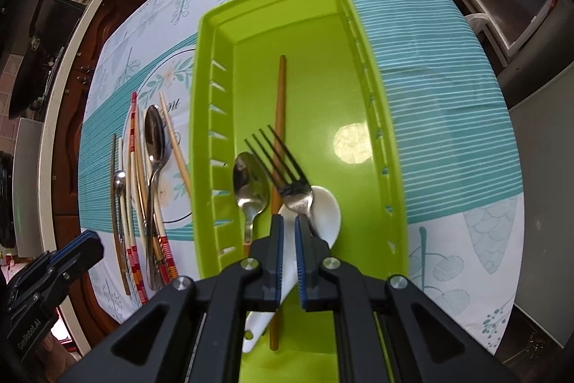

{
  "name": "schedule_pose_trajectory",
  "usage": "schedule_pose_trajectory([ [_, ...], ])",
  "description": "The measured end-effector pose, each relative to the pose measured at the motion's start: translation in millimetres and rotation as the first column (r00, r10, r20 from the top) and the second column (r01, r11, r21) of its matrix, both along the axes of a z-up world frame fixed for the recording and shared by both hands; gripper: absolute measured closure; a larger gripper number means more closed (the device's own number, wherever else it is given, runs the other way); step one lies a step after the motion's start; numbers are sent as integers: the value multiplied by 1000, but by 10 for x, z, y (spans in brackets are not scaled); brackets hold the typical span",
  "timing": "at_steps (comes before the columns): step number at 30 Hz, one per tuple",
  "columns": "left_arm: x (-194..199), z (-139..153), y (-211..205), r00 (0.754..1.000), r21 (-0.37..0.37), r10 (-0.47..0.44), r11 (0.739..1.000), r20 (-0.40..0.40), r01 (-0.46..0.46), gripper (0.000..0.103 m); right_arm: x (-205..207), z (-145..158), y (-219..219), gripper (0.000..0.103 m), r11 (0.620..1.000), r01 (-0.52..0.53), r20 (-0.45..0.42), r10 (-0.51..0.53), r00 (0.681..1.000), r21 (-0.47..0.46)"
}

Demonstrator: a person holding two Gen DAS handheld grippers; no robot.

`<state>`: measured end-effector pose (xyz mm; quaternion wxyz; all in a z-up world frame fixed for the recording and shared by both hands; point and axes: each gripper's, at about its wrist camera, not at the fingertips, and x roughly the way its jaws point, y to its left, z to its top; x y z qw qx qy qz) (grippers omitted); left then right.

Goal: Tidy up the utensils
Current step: 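Grasp another brown chopstick with the left tool while the right tool grasps a light wooden chopstick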

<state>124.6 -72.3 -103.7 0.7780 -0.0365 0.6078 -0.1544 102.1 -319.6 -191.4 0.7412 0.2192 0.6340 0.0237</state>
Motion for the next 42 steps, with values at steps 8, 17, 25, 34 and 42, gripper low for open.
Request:
schedule_pose_trajectory([
  [8, 87, -40, 488, 994, 40, 104, 994, 25, -105, 95, 5, 83, 27, 97, 1000, 21, 24, -20, 999, -8],
  [17, 136, -40, 848, 987, 131, 134, 981, 84, -144, 95, 79, 454, 469, 97, 997, -80, 98, 80, 992, -10],
  [25, 141, -84, 987, 990, 160, 110, 979, 91, -123, 93, 263, 432, 894, 96, 986, -166, 72, 167, 983, -19],
  [34, 268, -331, 1256, 992, 152, 111, 981, 55, -119, 73, 502, 155, 1179, 85, 968, -209, -16, 209, 978, -138],
  [42, 396, -623, 1289, 997, 155, 60, 987, -42, -53, 73, 705, -18, 1355, 85, 941, -257, -99, 241, 966, -218],
])
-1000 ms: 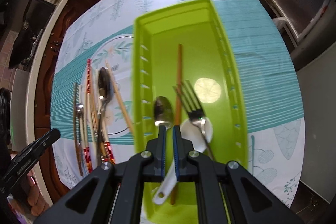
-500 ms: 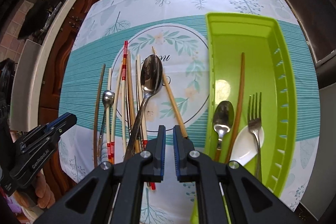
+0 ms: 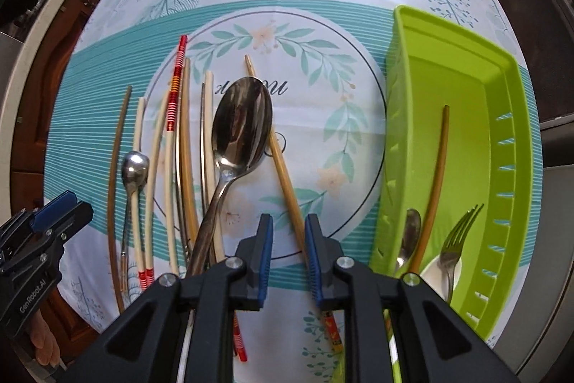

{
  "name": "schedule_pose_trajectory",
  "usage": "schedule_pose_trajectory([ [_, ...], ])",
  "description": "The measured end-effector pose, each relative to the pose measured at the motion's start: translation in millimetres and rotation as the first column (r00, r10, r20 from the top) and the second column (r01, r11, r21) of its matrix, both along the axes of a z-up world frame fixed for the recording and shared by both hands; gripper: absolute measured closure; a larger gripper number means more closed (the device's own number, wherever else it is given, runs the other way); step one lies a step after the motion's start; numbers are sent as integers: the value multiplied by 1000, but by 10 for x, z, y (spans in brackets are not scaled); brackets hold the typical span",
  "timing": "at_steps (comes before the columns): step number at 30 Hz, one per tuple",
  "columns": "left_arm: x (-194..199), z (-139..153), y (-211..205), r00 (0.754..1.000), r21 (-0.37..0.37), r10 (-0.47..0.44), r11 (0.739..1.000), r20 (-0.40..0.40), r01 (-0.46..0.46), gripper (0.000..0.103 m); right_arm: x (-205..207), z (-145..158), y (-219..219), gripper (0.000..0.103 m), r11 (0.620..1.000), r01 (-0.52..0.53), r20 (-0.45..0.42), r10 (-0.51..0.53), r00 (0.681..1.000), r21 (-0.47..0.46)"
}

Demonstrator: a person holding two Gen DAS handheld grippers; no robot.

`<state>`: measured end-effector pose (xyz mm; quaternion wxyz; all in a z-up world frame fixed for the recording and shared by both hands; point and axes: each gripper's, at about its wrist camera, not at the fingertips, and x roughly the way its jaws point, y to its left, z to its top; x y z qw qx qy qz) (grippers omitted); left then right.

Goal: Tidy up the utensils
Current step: 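Grasp another brown chopstick with the left tool while the right tool grasps a light wooden chopstick, then lower both chopsticks into the green tray and open both tools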

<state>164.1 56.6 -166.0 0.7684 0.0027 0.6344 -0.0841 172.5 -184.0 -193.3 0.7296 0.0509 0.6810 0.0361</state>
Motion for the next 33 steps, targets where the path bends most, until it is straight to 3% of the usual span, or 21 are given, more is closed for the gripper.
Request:
schedule_pose_trajectory([
  [8, 60, -172, -108, 998, 35, -30, 999, -53, 32, 73, 56, -122, 60, 86, 997, -48, -21, 47, 999, -68],
  [11, 69, -216, -158, 997, 48, -36, 998, -63, 39, 73, 38, -156, 69, 95, 995, -39, -10, 38, 999, -87],
  [19, 87, -249, -274, 997, 94, -38, 995, -65, 45, 75, 3, -107, -158, 97, 995, 100, 40, -101, 994, 29],
  [23, 99, -256, -336, 996, 130, -40, 990, -79, 50, 97, -48, -12, -251, 97, 990, 122, 72, -127, 989, 76],
  [24, 103, -260, -347, 995, 132, -39, 990, -89, 51, 99, -61, 27, -279, 97, 989, 124, 76, -131, 989, 86],
  [33, 57, -126, -187, 990, 29, 41, 999, -132, -37, 99, -257, 439, -560, 97, 975, 113, 123, -138, 983, 192],
])
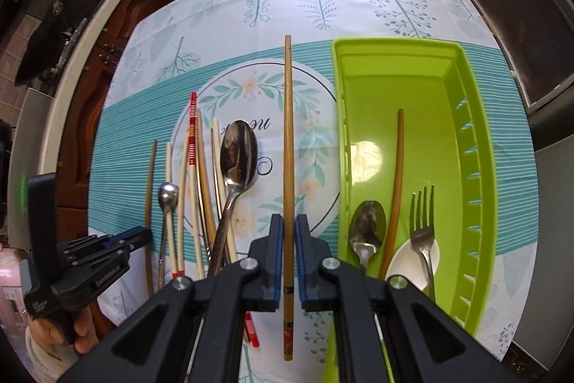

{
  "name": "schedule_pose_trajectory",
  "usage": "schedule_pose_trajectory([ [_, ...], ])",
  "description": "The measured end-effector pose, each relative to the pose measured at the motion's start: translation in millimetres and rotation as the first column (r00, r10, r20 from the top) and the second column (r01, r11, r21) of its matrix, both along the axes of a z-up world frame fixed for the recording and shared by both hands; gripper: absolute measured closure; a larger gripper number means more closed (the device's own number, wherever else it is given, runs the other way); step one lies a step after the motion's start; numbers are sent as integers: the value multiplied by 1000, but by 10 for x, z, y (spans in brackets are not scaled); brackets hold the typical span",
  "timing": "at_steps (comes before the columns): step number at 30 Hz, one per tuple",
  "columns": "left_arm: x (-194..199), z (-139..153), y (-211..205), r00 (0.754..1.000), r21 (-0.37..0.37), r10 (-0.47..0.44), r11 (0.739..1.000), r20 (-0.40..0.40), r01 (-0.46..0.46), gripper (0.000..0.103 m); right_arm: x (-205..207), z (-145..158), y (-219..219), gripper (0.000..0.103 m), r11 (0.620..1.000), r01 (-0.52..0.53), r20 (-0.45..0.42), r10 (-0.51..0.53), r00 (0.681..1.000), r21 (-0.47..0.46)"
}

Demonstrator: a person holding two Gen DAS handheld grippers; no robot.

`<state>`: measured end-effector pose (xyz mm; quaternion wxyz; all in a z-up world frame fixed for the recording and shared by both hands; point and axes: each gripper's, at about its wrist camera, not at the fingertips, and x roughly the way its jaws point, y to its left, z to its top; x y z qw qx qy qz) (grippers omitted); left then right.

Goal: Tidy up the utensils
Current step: 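Lower both chopsticks into the green tray and open both tools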

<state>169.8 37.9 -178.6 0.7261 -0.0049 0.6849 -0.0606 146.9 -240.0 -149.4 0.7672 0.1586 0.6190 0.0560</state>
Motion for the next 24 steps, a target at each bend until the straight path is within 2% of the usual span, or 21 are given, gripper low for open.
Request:
schedule_pose_trajectory([
  [4, -58, 232, -28, 1000, -53, 5, 999, 17, -4, 99, -109, 168, -157, 97, 999, -10, 20, 9, 1000, 31],
  [7, -92, 448, -152, 999, -120, 8, 993, 31, -4, 99, -187, 269, -289, 97, 1000, -7, 45, 6, 999, 17],
  [12, -219, 809, -715, 996, -222, -33, 974, 81, 51, 99, -347, 309, -610, 97, 997, 3, 51, 1, 999, -82],
  [16, -226, 996, -1236, 991, -274, -61, 957, 120, 92, 99, -427, 115, -833, 97, 987, 2, 1, -2, 1000, -161],
  [20, -219, 1046, -1675, 989, -288, -83, 950, 124, 116, 99, -454, -57, -908, 97, 979, -13, -29, 8, 1000, -201],
  [24, -196, 927, -2055, 990, -284, -97, 951, 101, 123, 99, -433, -139, -860, 97, 971, -40, -28, 35, 999, -234],
])
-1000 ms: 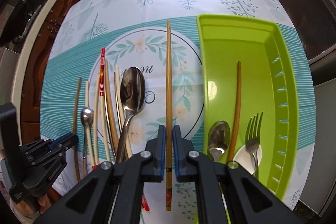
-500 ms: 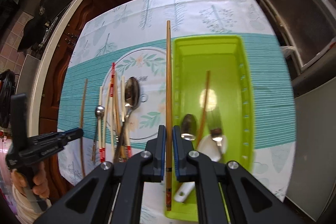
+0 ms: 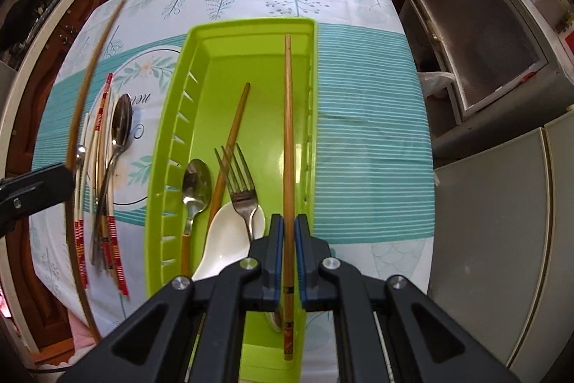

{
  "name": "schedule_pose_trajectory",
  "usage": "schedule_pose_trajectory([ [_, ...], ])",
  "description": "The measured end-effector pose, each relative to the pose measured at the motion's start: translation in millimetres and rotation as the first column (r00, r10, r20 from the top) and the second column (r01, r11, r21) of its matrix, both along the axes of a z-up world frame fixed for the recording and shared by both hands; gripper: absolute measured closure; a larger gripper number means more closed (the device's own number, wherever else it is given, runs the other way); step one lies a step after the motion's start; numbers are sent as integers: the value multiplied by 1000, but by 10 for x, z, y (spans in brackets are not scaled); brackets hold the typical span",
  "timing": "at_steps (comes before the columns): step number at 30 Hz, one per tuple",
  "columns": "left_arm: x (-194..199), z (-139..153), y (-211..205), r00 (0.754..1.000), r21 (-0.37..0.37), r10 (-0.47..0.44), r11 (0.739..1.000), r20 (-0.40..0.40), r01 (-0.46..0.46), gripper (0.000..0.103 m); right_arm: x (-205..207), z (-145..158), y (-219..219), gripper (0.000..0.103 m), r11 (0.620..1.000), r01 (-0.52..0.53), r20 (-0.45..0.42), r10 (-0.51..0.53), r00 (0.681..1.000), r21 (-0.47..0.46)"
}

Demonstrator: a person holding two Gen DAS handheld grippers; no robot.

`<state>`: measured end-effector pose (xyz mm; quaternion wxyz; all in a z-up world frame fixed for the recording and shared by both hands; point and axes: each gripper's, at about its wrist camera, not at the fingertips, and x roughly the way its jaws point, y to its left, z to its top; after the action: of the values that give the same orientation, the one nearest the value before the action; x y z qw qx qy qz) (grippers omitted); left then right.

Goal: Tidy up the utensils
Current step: 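Lower both chopsticks into the green tray and open both tools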

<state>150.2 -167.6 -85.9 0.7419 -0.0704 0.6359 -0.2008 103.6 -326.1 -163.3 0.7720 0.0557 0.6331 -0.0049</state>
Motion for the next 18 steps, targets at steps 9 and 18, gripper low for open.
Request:
schedule_pose_trajectory([
  [9, 22, -324, -367, 1000, -21, 6, 1000, -29, -7, 99, -55, 41, -164, 96, 993, 46, 47, -51, 998, 106],
  [18, 91, -579, -638, 997, -62, 24, 998, -67, -28, 99, -285, 157, -347, 96, 974, 128, 96, -148, 984, 187],
])
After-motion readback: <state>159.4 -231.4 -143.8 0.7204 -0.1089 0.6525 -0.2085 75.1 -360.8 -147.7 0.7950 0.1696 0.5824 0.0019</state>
